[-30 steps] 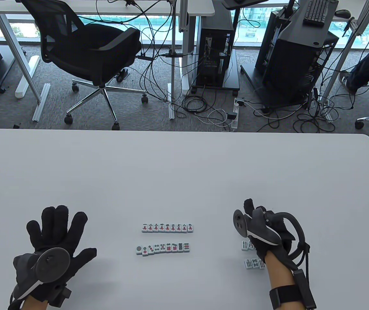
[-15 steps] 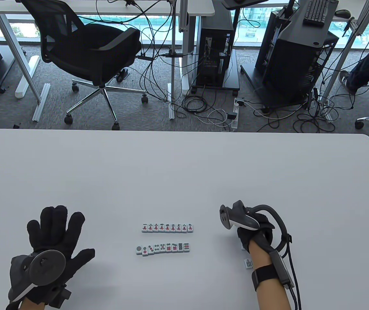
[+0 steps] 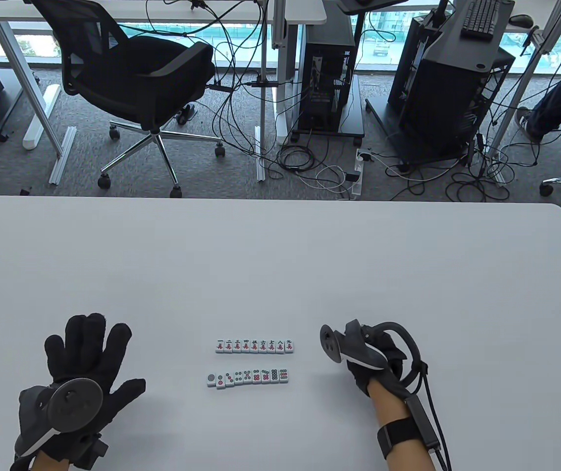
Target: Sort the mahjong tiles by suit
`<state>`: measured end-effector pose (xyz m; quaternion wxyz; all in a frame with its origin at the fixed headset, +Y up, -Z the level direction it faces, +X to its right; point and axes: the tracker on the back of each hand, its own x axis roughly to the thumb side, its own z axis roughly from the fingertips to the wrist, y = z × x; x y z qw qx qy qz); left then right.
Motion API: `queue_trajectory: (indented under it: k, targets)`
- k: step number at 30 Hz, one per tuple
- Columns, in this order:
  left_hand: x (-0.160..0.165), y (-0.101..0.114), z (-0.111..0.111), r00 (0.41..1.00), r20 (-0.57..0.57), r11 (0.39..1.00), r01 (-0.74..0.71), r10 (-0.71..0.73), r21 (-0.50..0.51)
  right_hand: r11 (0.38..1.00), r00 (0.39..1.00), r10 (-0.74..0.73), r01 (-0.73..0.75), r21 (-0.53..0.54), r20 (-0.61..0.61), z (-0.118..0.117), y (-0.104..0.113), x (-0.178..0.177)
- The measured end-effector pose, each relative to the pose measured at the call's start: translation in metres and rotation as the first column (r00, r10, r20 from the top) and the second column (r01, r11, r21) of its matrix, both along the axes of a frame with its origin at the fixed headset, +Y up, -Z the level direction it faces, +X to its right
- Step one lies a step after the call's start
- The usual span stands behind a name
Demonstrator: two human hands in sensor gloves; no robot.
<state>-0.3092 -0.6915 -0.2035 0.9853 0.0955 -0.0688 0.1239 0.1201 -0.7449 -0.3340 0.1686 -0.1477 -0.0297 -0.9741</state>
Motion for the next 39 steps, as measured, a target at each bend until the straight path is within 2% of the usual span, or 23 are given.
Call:
queue_trajectory:
  k: [4, 8, 11, 14, 19, 24, 29, 32, 34, 35, 39]
  targets:
    - [0.000, 0.001, 0.001, 1.000, 0.006, 1.000, -0.007, 0.007, 0.019, 0.991, 0.983, -0.133, 0.128, -0.043, -0.123, 0.033, 0.009, -0.049]
    - [0.001, 0.000, 0.001, 1.000, 0.009, 1.000, -0.003, 0.003, 0.007, 0.964, 0.917, -0.258, 0.223, -0.146, -0.303, 0.075, 0.008, -0.112]
    - [0.004, -0.002, 0.000, 1.000, 0.017, 1.000, 0.002, -0.002, -0.001, 0.964, 0.877, -0.263, 0.222, -0.148, -0.401, 0.099, 0.001, -0.150]
    - [0.005, -0.002, 0.001, 1.000, 0.017, 1.000, 0.014, -0.014, 0.000, 0.968, 0.875, -0.240, 0.184, -0.170, -0.420, 0.109, -0.008, -0.173]
    - [0.004, -0.002, 0.001, 1.000, 0.011, 1.000, 0.003, -0.003, 0.000, 0.974, 0.895, -0.184, 0.110, -0.200, -0.406, 0.106, -0.024, -0.190]
    - [0.005, -0.003, 0.000, 1.000, 0.018, 1.000, -0.002, 0.002, -0.010, 0.970, 0.905, -0.195, 0.121, -0.211, -0.379, 0.106, -0.022, -0.186]
    - [0.006, -0.004, 0.000, 1.000, 0.022, 1.000, 0.003, -0.002, -0.013, 0.957, 0.909, -0.261, 0.201, -0.207, -0.325, 0.099, 0.006, -0.159]
    - [0.005, -0.004, 0.000, 1.000, 0.018, 1.000, 0.002, -0.002, -0.014, 0.953, 0.926, -0.298, 0.273, -0.135, -0.230, 0.078, 0.031, -0.127]
    - [0.005, -0.004, 0.000, 1.000, 0.017, 1.000, 0.005, -0.005, -0.018, 0.950, 0.940, -0.310, 0.298, -0.096, -0.145, 0.055, 0.044, -0.094]
    - [0.006, -0.004, 0.000, 1.000, 0.017, 1.000, 0.005, -0.005, -0.020, 0.955, 0.952, -0.295, 0.291, -0.066, -0.085, 0.044, 0.049, -0.076]
    - [0.005, -0.004, 0.000, 1.000, 0.010, 0.999, 0.010, -0.010, -0.030, 0.979, 0.979, -0.203, 0.203, 0.002, 0.001, 0.019, 0.062, -0.018]
